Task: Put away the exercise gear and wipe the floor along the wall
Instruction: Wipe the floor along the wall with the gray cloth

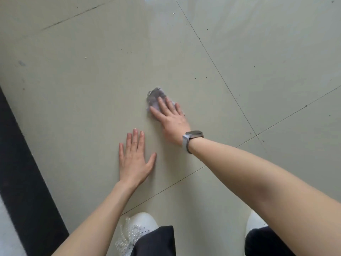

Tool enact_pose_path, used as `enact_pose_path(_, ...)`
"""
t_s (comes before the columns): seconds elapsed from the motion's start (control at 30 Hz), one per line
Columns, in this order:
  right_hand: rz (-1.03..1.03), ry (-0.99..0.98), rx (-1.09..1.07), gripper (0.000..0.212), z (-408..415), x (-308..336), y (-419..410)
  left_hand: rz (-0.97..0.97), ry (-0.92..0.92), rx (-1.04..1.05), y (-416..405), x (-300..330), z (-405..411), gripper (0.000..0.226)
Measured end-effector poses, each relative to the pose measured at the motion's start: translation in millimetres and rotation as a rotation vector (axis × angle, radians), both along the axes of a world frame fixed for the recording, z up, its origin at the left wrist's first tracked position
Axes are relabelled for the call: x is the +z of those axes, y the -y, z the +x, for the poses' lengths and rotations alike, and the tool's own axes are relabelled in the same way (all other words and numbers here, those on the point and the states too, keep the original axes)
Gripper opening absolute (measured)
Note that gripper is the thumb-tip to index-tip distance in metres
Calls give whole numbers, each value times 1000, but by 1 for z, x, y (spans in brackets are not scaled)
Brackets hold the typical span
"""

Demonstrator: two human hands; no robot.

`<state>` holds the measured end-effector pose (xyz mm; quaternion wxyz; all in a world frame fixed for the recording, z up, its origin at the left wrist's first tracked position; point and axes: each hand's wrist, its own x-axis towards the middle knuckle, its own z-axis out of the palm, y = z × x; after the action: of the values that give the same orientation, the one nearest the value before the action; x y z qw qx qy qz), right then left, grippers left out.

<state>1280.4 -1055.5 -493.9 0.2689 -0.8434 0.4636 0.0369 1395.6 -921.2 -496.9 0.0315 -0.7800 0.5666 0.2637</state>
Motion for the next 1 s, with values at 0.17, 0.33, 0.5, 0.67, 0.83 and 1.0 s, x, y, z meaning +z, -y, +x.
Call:
enact_pose_path(0.17, -42, -28, 417, 76, -31, -10, 14, 13, -10, -49, -3, -8, 4, 84)
enact_pose_path(0.33, 34, -218, -376, 79, -65, -5, 113, 3, -8, -56, -5, -11, 3, 78)
enact_pose_path(0.5, -80, -53, -260, 73, -80, -18, 32, -20, 1, -54, -5, -14, 3, 81)
enact_pose_path(0.67, -112, 109, 257, 62, -90, -24, -29, -94, -37, -23, -4, -17, 3, 83)
enact_pose_path(0.83, 45, 56, -263, 64, -10, -4, 13, -225, -67, 138, -10, -10, 11, 67)
enact_pose_path(1.0, -33, 237, 529, 46, -8, -14, -68, -99, -102, 280, -33, 7, 34, 57)
